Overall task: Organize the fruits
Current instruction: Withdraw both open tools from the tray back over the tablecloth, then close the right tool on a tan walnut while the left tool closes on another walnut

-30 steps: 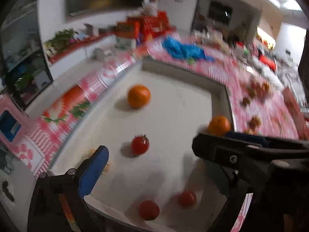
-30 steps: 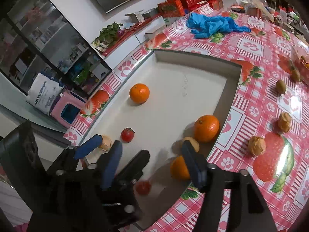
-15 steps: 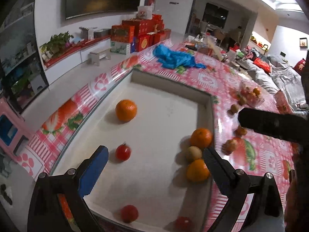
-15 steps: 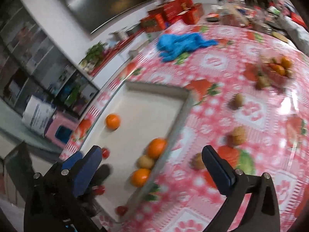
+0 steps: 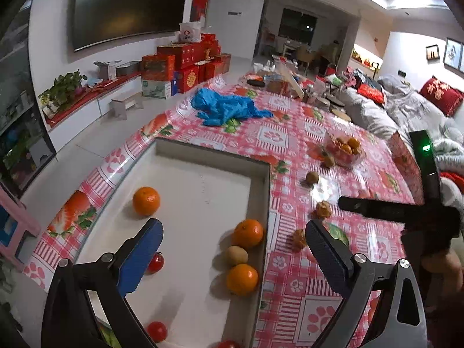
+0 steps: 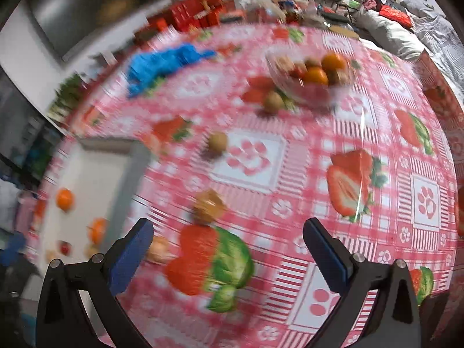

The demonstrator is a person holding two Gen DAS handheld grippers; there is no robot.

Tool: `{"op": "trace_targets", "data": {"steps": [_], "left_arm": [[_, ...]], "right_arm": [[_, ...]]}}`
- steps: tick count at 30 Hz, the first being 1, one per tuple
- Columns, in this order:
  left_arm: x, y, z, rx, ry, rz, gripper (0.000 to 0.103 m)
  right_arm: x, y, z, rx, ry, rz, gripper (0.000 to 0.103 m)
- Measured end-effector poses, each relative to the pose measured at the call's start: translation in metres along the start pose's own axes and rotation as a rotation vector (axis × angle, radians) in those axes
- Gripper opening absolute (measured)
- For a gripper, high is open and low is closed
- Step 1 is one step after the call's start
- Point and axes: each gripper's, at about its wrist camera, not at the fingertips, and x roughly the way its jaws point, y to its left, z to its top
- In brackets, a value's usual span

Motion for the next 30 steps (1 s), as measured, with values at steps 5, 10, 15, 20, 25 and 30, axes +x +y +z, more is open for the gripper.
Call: {"op": "trace_targets", "data": {"steps": [5, 10, 15, 20, 25, 30], "left_arm": [[0.008, -0.006, -0.006, 0.023, 0.035, 0.011, 0.099], [0.012, -0.009, -0.007, 0.03, 0.047, 0.024, 0.099], [0.012, -0.016, -0.008, 0.08, 0.05, 0.041, 0.099], [0.016, -0.019, -0.007, 0.091, 0.063, 0.045, 0.099], [0.021, -0.028, -0.006, 0.104, 0.074, 0.042, 0.099], [0.027, -0.047, -0.009, 0.144, 0.089, 0.019, 0.099]], "right_arm": [[0.02, -0.003, -0.006, -0.032, 0.011, -0.071, 0.103], [0.029, 0.012, -0.002, -0.068, -0.01, -0.074, 0.103], [0.037, 0.034, -0.001, -0.135, -0.04, -0.104, 0.099], [0.042, 0.04, -0.002, -0.156, -0.038, -0.11, 0.062], [0.039, 0.033, -0.004, -0.146, -0.072, -0.091, 0.027], [0.029, 0.017, -0.012, -0.124, -0.078, -0.044, 0.027]]}}
